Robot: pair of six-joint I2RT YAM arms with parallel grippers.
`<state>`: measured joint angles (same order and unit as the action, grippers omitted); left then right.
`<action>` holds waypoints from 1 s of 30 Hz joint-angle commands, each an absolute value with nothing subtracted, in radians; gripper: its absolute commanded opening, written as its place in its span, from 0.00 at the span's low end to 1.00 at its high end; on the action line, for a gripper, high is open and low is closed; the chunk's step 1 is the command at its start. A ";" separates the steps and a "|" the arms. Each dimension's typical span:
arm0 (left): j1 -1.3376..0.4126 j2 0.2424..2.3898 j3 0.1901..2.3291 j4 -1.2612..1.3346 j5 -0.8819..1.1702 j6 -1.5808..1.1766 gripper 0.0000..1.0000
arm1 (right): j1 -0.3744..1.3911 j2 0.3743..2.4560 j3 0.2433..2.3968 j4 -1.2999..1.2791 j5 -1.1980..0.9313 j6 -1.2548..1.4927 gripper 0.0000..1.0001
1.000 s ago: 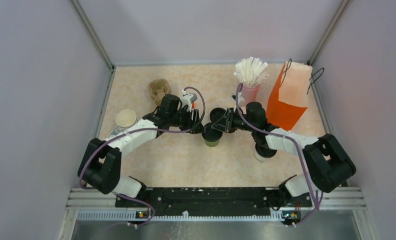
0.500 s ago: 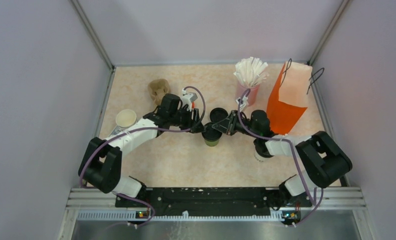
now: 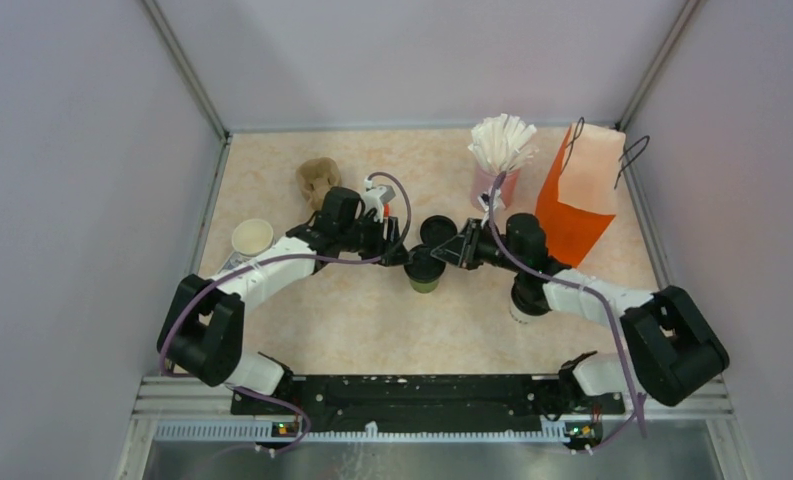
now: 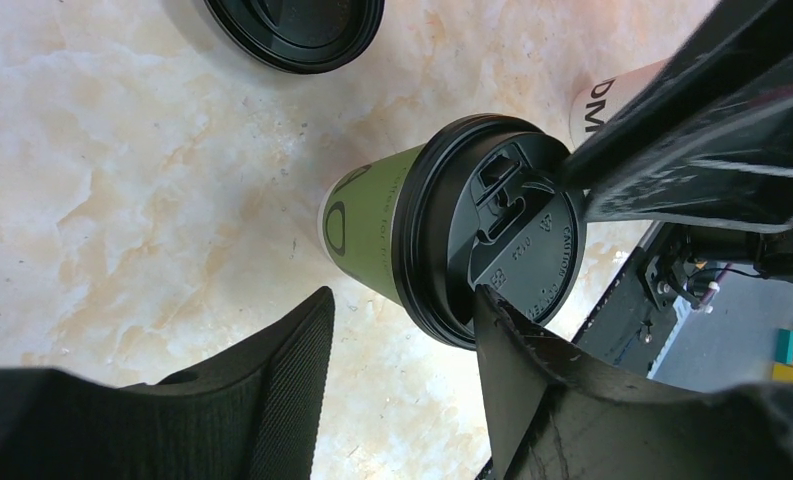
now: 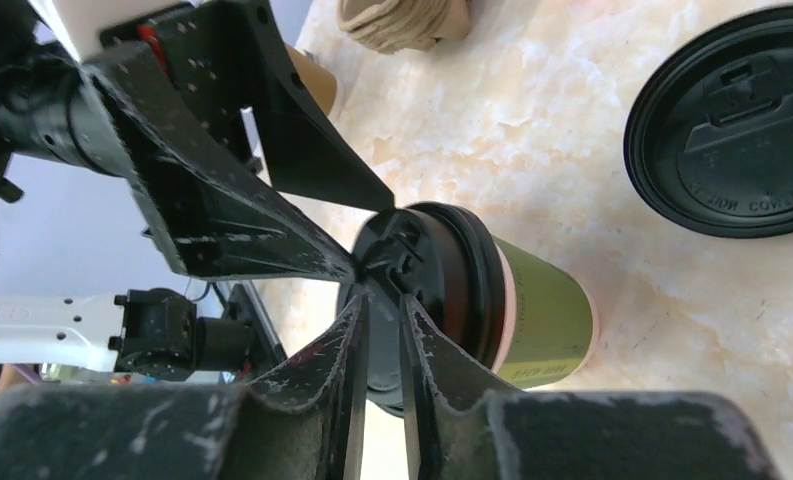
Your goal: Pack the takeout coffee
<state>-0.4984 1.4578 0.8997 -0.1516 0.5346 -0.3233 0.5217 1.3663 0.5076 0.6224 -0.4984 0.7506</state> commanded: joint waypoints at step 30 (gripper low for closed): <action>-0.408 1.143 0.827 -0.223 0.422 -0.287 0.99 | 0.604 1.508 0.834 0.052 -0.219 0.470 0.22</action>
